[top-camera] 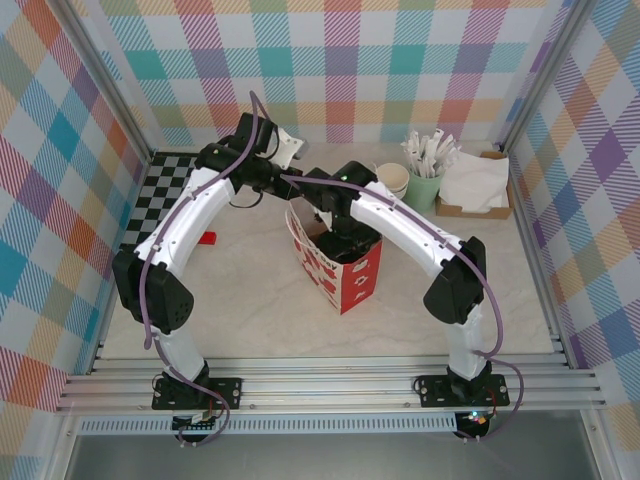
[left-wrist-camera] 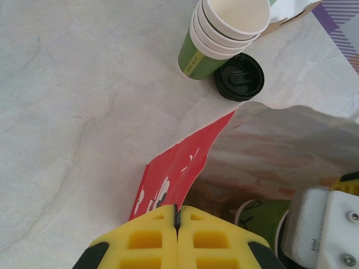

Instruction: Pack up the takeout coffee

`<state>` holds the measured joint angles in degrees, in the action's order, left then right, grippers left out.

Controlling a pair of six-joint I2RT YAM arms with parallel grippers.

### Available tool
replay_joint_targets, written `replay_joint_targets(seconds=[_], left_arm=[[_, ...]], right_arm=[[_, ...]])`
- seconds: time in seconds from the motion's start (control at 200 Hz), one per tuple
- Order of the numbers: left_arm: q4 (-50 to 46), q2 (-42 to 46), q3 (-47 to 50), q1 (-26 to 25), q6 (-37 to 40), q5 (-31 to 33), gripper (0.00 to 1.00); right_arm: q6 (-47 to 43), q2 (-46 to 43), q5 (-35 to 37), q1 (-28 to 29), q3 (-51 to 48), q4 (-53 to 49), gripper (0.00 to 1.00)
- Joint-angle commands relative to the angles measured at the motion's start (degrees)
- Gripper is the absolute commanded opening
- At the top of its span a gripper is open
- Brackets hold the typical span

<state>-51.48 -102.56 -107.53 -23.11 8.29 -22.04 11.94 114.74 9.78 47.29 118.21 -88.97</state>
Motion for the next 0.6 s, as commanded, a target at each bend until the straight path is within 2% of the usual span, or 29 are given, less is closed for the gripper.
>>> replay_joint_targets(seconds=[0.0,0.37,0.595], left_arm=[[-1.58,-0.62,-0.71,0.17,-0.99,-1.64,0.00],[-1.88,-0.89,-0.30,0.17,-1.86,0.02,0.00],[1.64,0.08,2.01,0.17,-3.03,2.27,0.00]], right_arm=[[0.51,-2.76,-0.80,-0.18,-1.99,1.63,0.39],[0.79,-3.19,1.21,-0.18,-3.00,2.51,0.39],[0.19,-4.25,0.92,-0.50,-6.18,4.72,0.39]])
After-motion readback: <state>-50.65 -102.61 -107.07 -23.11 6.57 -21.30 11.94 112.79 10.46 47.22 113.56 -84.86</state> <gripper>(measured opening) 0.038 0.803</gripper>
